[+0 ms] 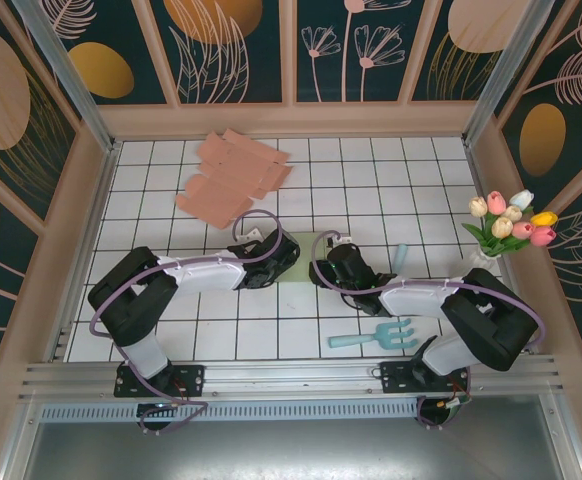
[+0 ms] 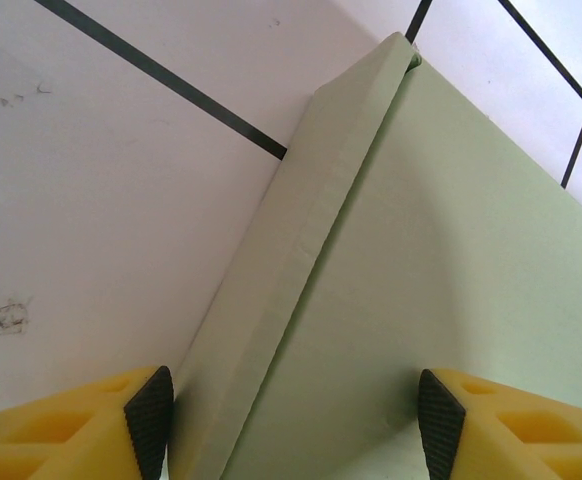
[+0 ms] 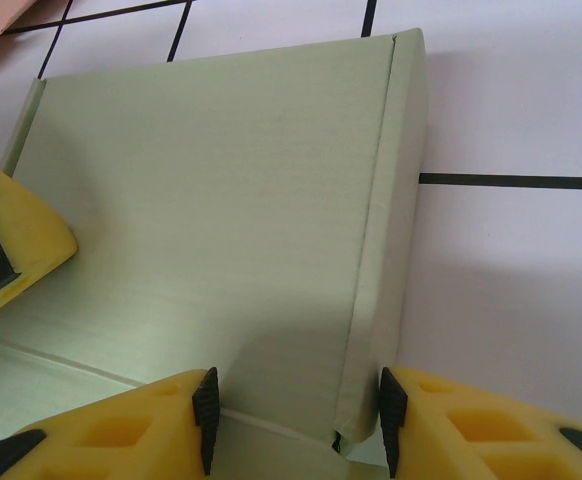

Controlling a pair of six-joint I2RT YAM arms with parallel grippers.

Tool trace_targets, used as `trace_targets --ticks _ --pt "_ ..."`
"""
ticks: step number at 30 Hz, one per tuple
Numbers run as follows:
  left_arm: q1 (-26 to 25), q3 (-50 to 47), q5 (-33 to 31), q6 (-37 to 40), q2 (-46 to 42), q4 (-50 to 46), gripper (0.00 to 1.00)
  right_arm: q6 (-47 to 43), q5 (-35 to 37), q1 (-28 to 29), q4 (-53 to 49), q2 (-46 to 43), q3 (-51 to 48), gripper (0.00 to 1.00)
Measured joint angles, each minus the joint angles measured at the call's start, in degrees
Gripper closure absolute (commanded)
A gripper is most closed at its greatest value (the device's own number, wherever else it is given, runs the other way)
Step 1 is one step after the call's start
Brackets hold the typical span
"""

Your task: Fold the paper box

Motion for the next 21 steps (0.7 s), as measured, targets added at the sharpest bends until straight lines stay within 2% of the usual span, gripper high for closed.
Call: trace_targets --ticks 6,15,21 --pt "0.00 -0.02 -0.26 0.00 0.00 0.04 0.34 0.04 -0.02 0.00 -1.44 -1.31 -0.07 0.52" --pt "0.00 -0.02 -0.33 0.00 0.00 0.04 0.35 0.92 -0.02 0.83 -5.55 -10.99 -1.53 0.53" --pt "0.00 -0.02 -0.33 0.00 0.00 0.04 0.35 1.46 -0.07 0.92 -6.19 -11.28 -2.67 0.53"
